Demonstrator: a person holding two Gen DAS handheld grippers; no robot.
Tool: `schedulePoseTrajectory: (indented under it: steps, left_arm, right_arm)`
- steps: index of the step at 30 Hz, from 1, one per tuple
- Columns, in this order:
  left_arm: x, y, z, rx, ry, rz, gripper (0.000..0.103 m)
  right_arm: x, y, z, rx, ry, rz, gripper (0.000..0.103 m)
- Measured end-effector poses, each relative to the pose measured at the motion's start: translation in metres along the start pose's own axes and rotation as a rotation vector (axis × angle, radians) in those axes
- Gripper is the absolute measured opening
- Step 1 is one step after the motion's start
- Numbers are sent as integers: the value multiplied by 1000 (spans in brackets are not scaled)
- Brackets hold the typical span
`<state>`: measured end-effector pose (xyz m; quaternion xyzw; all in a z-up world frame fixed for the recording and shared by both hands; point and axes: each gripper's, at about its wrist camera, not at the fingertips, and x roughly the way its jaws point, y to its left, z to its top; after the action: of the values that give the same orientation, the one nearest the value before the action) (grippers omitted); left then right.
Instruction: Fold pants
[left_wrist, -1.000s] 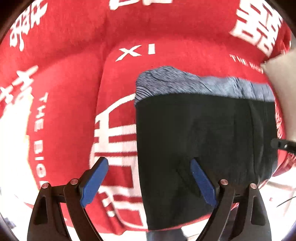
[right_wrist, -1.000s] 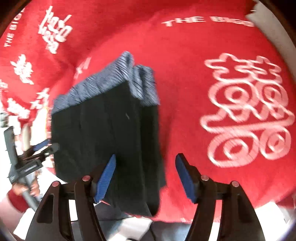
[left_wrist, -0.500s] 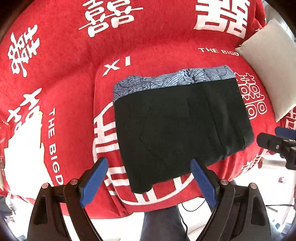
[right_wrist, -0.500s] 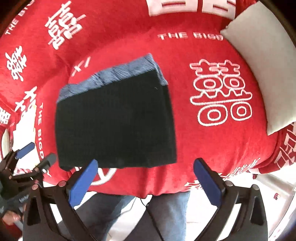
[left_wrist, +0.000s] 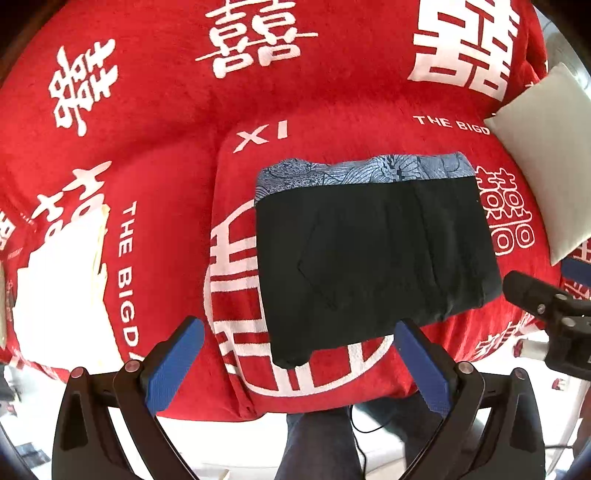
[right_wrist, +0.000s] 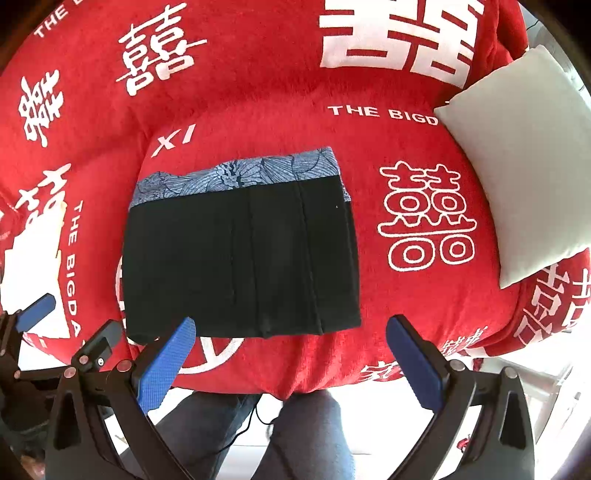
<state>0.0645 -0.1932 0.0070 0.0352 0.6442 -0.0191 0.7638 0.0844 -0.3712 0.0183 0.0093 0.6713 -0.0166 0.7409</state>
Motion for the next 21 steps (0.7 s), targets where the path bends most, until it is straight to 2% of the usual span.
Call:
schedulePoseTrajectory:
  steps: [9,21]
  left_arm:
    - [-15,-5,-15,-86,23,47,103]
    - [-27,-16,-24,-96,24,68,103]
  right_arm:
    - [-6,-3,-6,-54,10,34,103]
    - [-13,-14,-17,-75,20,34,103]
